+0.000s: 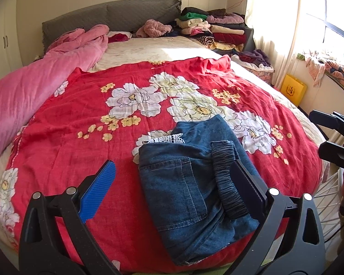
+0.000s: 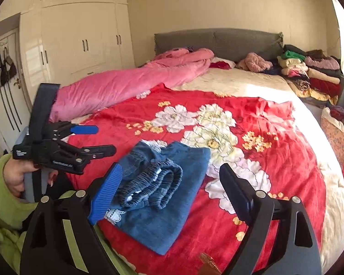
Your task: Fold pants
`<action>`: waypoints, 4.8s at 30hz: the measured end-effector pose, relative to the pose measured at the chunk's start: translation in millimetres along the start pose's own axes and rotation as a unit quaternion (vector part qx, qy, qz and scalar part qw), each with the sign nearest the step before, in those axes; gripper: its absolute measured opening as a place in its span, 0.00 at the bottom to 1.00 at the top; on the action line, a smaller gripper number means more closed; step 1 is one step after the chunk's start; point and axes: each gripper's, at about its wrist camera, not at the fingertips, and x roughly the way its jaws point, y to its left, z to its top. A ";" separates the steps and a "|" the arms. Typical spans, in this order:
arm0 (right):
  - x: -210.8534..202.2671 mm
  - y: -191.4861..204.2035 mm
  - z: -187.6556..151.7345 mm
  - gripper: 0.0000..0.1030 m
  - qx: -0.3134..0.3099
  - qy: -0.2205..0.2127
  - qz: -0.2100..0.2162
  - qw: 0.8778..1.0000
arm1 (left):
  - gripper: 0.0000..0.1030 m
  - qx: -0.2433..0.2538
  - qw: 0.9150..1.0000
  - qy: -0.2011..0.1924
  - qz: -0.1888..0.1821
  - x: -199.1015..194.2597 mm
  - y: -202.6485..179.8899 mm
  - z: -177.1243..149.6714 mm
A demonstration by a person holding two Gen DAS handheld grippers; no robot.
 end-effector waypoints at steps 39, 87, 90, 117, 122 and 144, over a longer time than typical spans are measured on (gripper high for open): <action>185.2 -65.0 12.2 0.57 0.078 0.144 -0.065 0.984 | 0.76 -0.066 0.995 0.080 -0.006 124.6 34.3 28.9; 20.6 -8.7 -36.2 0.95 0.079 0.044 -0.093 0.992 | 0.91 -0.116 0.992 0.045 0.030 -10.6 9.6 -57.9; 20.1 -8.5 -36.0 0.95 0.079 0.045 -0.094 0.991 | 0.91 -0.113 0.992 0.045 0.033 -12.1 9.1 -58.2; 15.0 -8.6 -32.4 0.95 0.075 0.047 -0.097 0.991 | 0.91 -0.112 0.993 0.035 0.031 -20.6 7.1 -54.0; 13.7 -8.8 -33.3 0.95 0.075 0.047 -0.096 0.991 | 0.91 -0.112 0.993 0.035 0.030 -21.0 7.1 -53.8; 13.7 -9.7 -38.2 0.96 0.079 0.049 -0.099 0.991 | 0.91 -0.113 0.992 0.036 0.031 -21.8 6.2 -54.8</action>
